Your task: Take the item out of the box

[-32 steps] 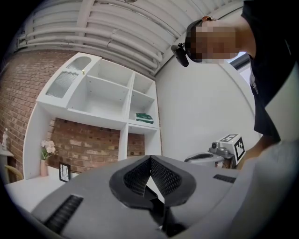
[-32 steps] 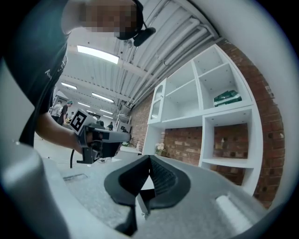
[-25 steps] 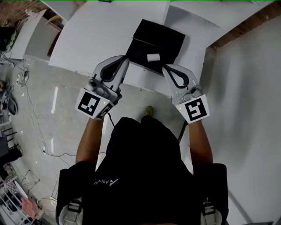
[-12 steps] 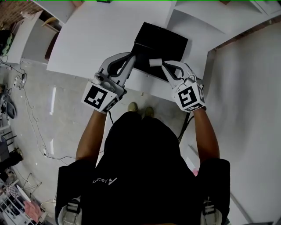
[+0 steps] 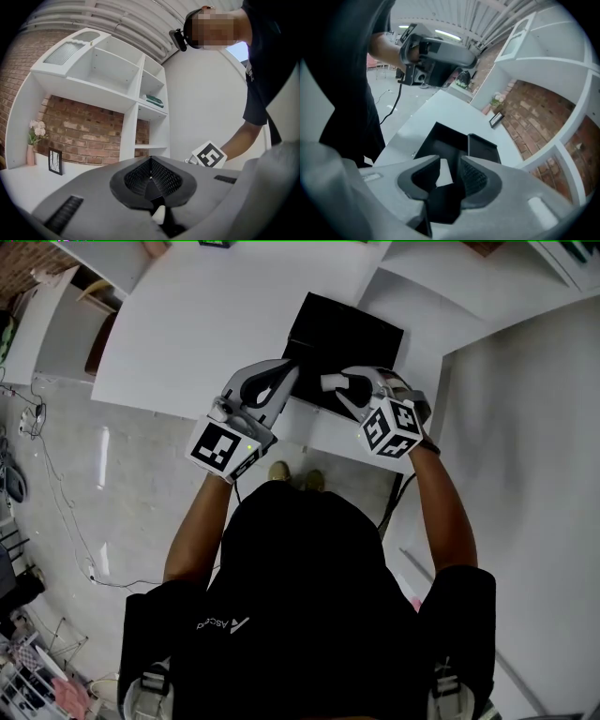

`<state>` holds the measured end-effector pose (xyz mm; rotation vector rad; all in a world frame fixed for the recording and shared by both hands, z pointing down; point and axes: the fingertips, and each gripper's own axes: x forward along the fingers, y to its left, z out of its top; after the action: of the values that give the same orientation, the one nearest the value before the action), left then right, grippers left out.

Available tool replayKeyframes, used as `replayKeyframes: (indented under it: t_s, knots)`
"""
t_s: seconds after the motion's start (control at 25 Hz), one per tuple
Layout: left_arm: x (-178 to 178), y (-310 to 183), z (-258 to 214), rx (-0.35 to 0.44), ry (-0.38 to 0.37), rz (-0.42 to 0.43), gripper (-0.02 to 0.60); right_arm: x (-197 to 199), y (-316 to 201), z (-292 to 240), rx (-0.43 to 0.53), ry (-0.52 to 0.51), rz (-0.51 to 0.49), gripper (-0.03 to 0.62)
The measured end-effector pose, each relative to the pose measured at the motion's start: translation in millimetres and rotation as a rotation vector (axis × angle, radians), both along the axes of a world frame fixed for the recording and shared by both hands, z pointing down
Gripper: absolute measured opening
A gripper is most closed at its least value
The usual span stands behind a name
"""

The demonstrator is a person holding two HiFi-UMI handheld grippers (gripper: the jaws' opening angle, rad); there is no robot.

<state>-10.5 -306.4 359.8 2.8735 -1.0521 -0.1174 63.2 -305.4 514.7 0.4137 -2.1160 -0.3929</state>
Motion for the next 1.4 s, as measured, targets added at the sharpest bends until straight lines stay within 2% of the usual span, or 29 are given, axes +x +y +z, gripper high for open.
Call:
replayKeyframes:
  t_s: [0.2,0.36,0.72,0.96,1.2,1.4]
  knots:
    - [-4.1,-0.2,13.3,-0.008,-0.010,0.021,-0.002,-8.2,-4.1,36.3,-0.111,0.143,-0.068,0.161]
    - [-6.6,-0.2,15.7,-0.015,0.000,0.021,-0.002,-7.1,-8.1,60.1,-0.180,0.236,-0.078,0.187]
    - [-17.2,0.7,24.1,-0.044,0.020,0.003,-0.002,-3.5,-13.5,93.2,-0.228,0.380,-0.087,0.204]
    - [-21.8,0.4,28.2,-0.057,0.008,0.005,-0.002,-3.1,-14.5,103.5,-0.193,0.453,-0.114,0.202]
    - [-20.7,0.6,32.9,-0.066,0.004,0.012,-0.002,-1.2,-15.6,106.5,-0.175,0.471,-0.136,0.179]
    - [-18.7,0.6,34.3,-0.076,-0.008,0.018,-0.002,-2.8,-15.3,93.5,-0.160,0.393,-0.096,0.178]
